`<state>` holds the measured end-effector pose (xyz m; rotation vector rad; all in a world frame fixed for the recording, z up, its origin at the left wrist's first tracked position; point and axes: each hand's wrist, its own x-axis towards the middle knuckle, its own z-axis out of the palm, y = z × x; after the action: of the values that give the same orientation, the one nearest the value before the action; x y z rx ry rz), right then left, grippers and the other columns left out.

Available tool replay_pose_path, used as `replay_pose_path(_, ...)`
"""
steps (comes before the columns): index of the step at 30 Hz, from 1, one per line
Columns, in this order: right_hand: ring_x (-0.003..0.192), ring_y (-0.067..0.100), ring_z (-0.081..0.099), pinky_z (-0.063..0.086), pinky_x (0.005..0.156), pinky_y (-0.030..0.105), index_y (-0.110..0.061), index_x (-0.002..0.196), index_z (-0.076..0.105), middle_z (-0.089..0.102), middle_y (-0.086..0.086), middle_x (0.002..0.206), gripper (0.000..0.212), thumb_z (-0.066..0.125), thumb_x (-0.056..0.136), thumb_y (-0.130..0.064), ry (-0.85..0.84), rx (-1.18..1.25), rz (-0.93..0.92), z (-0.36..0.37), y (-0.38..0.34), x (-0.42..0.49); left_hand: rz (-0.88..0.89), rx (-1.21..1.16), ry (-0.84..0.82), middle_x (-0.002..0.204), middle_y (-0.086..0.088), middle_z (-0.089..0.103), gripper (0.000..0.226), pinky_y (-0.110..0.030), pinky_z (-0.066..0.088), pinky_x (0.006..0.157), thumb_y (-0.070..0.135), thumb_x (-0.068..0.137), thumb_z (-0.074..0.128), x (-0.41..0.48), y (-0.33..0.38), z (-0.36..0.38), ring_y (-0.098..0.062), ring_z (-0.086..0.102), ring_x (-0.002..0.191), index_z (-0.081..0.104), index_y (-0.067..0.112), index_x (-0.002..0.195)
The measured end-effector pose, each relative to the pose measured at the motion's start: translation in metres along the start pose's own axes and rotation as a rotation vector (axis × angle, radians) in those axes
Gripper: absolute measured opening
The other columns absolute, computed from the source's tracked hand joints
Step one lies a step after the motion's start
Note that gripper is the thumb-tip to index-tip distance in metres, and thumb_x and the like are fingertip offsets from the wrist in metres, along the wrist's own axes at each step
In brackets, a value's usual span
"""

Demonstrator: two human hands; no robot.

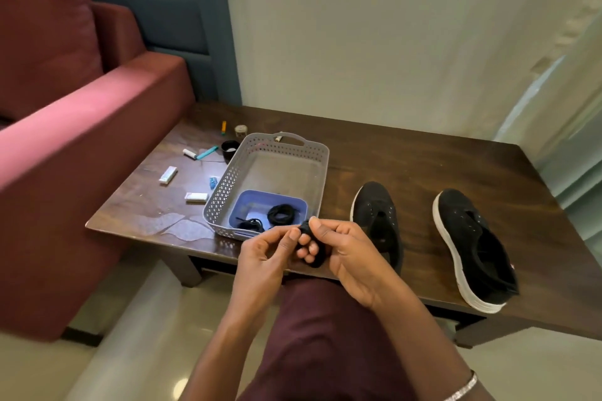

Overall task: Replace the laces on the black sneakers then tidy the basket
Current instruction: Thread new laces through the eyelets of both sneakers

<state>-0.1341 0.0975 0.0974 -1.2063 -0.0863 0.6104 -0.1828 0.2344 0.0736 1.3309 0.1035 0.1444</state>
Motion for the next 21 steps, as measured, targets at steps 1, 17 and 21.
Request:
replay_pose_path(1,0.067,0.019,0.056,0.053,0.070,0.027,0.003,0.090,0.067,0.055,0.009,0.066,0.034,0.054,0.101,-0.026,0.009,-0.033,0.005,0.002,0.003,0.011,-0.016,0.000,0.045,0.082,-0.016,0.068,0.022,-0.038,0.056,0.077,0.018,0.097,0.059,0.007,-0.002,-0.007,-0.025,0.063,0.077,0.072,0.001,0.099)
replay_pose_path(17,0.072,0.014,0.070,0.056,0.061,0.022,0.000,0.103,0.071,0.072,0.010,0.084,0.014,0.071,0.089,-0.004,0.250,-0.484,0.048,0.012,0.063,0.195,-0.279,0.661,0.496,0.062,0.003,0.072,0.021,-0.038,0.059,0.074,0.041,0.087,0.072,0.153,-0.059,-0.103,-0.015,0.069,0.056,0.080,0.022,0.084)
replay_pose_path(21,0.072,0.024,0.074,0.062,0.070,0.038,-0.013,0.085,0.074,0.076,0.009,0.079,0.006,0.080,0.083,-0.013,0.394,-0.596,0.068,0.012,0.078,0.227,-0.329,0.864,0.477,0.062,0.001,0.071,0.021,-0.038,0.058,0.074,0.045,0.086,0.071,0.175,-0.066,-0.109,-0.021,0.070,0.063,0.079,0.025,0.086)
